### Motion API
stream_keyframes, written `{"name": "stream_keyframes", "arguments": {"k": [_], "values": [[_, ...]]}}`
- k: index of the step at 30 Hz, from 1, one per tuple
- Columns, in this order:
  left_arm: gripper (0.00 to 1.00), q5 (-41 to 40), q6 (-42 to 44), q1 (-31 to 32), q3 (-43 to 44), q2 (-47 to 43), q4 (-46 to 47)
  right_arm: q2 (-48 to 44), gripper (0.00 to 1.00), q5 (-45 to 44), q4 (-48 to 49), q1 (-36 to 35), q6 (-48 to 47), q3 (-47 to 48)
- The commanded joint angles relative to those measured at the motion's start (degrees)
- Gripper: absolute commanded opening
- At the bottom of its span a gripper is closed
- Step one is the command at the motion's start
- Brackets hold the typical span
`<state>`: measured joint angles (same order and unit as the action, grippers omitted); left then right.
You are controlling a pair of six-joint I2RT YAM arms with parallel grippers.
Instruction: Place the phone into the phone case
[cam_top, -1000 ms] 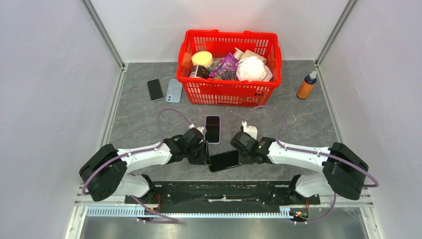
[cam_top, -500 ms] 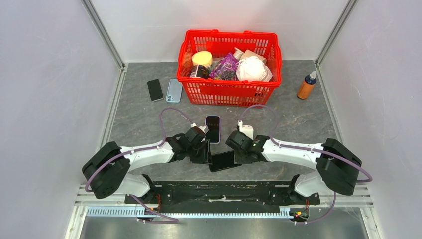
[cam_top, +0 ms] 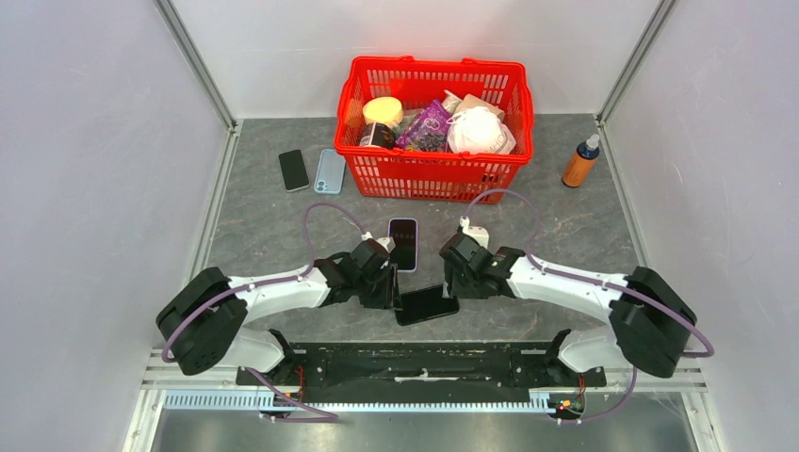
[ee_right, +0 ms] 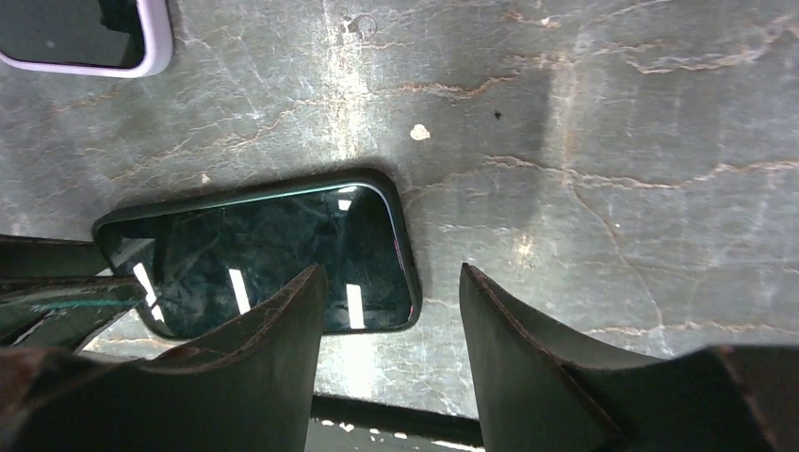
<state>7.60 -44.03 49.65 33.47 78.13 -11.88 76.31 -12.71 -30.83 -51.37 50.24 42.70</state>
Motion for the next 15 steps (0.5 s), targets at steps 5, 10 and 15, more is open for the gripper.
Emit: {"name": "stream_keyframes", "arguments": {"k": [5,10,15], "values": [[0.43,-0.8,1.7,0.3,2.2,1.5,0.8,6.6,0.52,1.1,4.1,0.7,-3.1,2.7],[0.43,-0.9,2.0,0.4,2.6,2.5,0.8,9.4,0.49,1.4,5.2,0.6,-3.2,2.2],[0.42,-0.8,1.9,0.7,2.7,3.8,1.1,13.3,0.39,1.4,7.3,-1.1,-1.6,1.4]]}}
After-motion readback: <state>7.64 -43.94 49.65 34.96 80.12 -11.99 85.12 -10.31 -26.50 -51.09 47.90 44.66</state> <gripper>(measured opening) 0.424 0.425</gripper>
